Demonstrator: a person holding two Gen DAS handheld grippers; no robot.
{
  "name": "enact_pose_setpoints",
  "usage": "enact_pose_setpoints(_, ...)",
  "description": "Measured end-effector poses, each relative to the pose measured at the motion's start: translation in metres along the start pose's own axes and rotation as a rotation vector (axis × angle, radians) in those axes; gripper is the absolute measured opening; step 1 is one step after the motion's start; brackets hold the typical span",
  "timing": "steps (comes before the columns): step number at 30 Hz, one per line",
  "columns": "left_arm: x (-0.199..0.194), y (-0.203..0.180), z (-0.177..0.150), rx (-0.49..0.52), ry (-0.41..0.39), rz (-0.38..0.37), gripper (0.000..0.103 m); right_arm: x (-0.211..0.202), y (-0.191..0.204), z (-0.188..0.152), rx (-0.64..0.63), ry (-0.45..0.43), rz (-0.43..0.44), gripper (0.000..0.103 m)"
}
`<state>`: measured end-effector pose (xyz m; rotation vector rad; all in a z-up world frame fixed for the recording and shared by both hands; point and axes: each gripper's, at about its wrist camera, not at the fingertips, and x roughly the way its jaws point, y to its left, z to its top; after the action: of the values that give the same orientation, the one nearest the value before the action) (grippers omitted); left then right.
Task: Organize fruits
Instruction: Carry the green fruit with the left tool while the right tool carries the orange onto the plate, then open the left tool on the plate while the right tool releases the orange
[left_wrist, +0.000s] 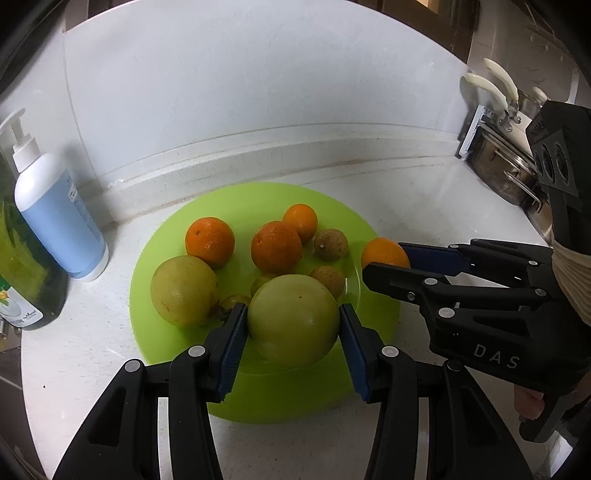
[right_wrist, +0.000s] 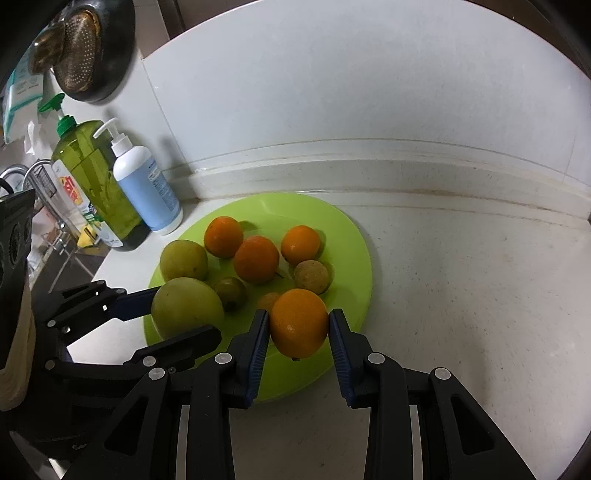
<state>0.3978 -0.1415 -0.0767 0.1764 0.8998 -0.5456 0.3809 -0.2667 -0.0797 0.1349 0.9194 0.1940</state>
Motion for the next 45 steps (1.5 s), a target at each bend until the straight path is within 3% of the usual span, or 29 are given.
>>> enact_pose_setpoints(13, 0.01, -0.003, 0.0, -0.01, 0.014, 0.006, 0.049, 0.01, -0.006, 0.003, 0.003, 0.01, 0.004, 0.034)
enact_pose_setpoints(18, 0.003, -0.006, 0.003, 0.018, -0.019, 0.032, 0.053, 0.01, -0.006, 0.003, 0.012, 0.007, 0.005, 0.034)
enact_pose_setpoints(30, -0.028, 0.014, 0.0, -0.035, -0.084, 0.106, 0.061, 0.015, -0.004, 0.004, 0.011, 0.012, -0.005, 0.035)
enact_pose_setpoints(34, -0.032, 0.015, -0.004, -0.042, -0.089, 0.122, 0.063, 0.007, 0.002, 0.005, -0.008, -0.015, -0.018, 0.043)
enact_pose_setpoints(45, -0.068, 0.021, -0.024, -0.071, -0.131, 0.153, 0.07, -0.043, 0.023, -0.018, -0.005, -0.082, -0.091, 0.049)
